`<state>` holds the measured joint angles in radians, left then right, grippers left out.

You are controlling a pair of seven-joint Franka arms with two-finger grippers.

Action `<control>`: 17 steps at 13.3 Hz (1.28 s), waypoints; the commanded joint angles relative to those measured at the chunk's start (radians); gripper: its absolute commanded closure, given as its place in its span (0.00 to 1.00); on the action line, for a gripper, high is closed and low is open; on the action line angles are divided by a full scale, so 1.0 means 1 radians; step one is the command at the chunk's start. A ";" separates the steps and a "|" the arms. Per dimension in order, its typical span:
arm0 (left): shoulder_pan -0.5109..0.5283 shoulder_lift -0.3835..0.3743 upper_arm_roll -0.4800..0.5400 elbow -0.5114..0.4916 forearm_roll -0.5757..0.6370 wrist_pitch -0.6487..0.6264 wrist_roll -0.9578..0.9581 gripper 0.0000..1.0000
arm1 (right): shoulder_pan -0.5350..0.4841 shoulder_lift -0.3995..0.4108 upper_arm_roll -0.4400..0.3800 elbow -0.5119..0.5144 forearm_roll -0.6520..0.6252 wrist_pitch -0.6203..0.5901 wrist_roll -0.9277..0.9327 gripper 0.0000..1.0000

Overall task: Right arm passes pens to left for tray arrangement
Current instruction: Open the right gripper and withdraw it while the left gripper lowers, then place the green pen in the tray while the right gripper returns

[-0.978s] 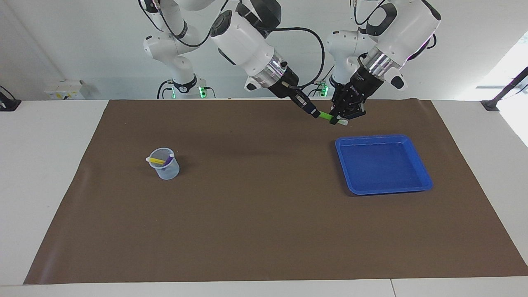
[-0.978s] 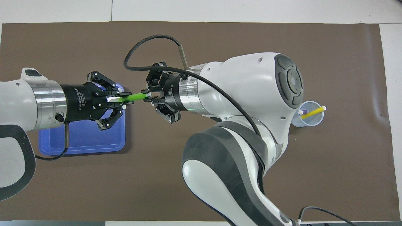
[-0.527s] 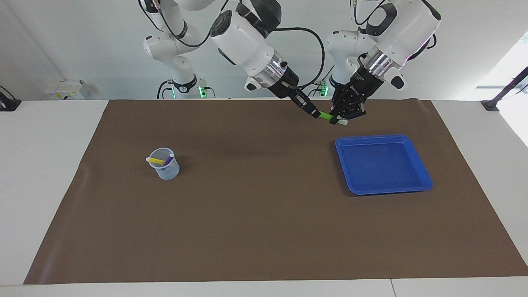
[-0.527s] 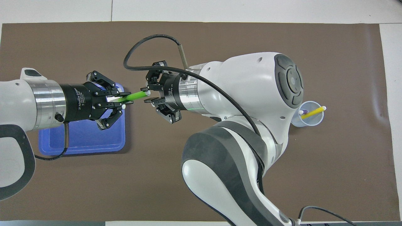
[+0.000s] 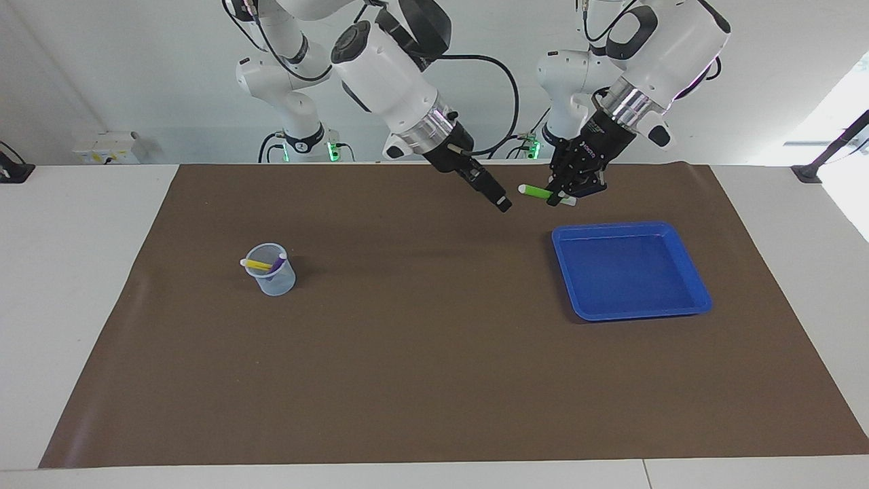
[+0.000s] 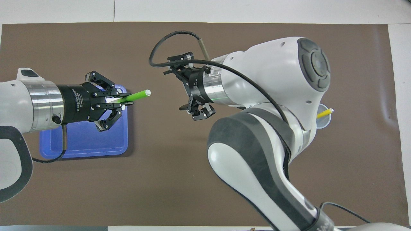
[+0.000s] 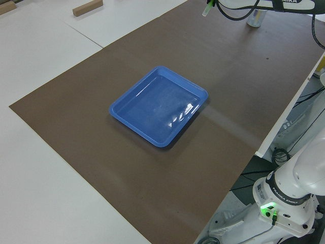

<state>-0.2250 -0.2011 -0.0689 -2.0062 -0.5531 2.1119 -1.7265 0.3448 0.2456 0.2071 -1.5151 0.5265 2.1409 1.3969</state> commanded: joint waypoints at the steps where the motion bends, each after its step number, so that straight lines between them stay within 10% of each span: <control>1: 0.041 -0.017 0.005 -0.029 -0.002 -0.015 0.150 1.00 | -0.075 -0.012 0.006 -0.003 -0.064 -0.109 -0.157 0.00; 9: 0.185 0.052 0.006 -0.054 0.194 -0.220 0.963 1.00 | -0.219 -0.052 0.006 -0.060 -0.433 -0.277 -0.623 0.00; 17: 0.250 0.328 0.011 0.007 0.384 -0.067 1.660 1.00 | -0.357 -0.077 0.006 -0.057 -0.493 -0.299 -0.943 0.00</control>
<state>0.0221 0.0573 -0.0553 -2.0309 -0.1984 2.0032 -0.1535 0.0143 0.2034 0.2000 -1.5470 0.0522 1.8583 0.4961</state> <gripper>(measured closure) 0.811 0.000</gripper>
